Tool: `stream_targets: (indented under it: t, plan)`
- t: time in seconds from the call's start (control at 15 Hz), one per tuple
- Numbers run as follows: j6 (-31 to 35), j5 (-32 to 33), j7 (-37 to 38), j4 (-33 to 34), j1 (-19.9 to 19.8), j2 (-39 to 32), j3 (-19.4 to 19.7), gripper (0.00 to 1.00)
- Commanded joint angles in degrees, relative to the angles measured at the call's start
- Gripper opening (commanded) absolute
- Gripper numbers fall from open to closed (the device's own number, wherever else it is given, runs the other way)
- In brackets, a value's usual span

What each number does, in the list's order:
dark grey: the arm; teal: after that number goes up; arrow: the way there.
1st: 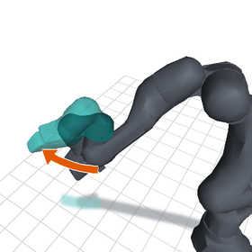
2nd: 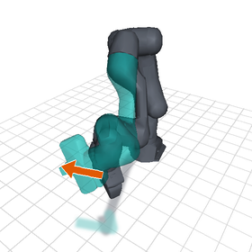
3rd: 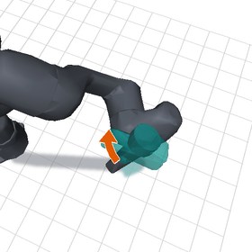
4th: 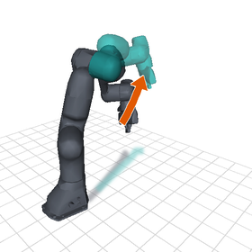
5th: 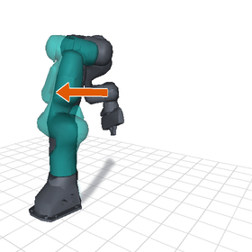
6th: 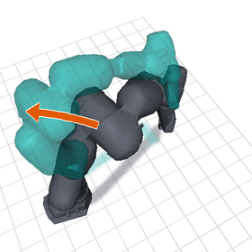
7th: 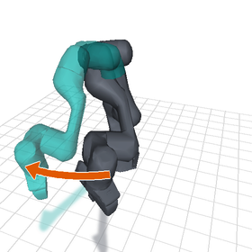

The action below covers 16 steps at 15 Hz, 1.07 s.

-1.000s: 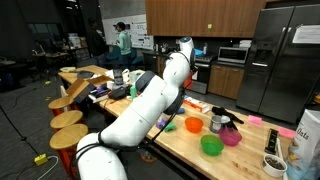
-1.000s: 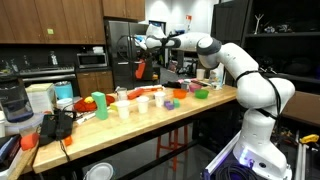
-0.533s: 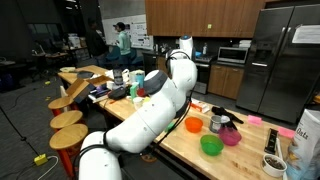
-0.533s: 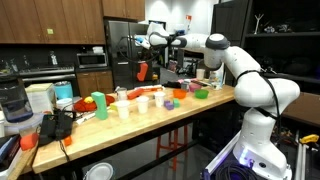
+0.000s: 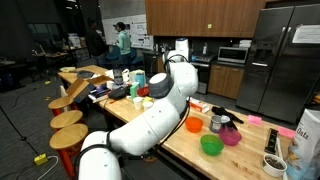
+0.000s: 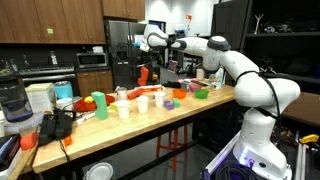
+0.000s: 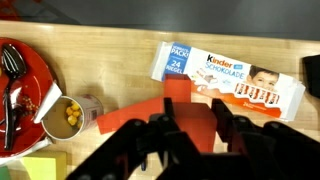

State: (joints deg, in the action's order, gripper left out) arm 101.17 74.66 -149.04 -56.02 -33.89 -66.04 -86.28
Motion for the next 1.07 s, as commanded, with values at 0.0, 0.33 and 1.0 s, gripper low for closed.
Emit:
stream_targets:
  t: [0.0, 0.33, 1.0]
  plan:
    - [-3.0, 2.1, 0.0, 0.1, 0.3, -1.9, -3.9, 0.17]
    - [-5.0, 1.4, 0.0, 0.6, 1.8, -4.4, -6.2, 0.17]
    - [-10.0, 0.4, 0.1, 3.9, 6.7, -8.7, -10.7, 0.17]
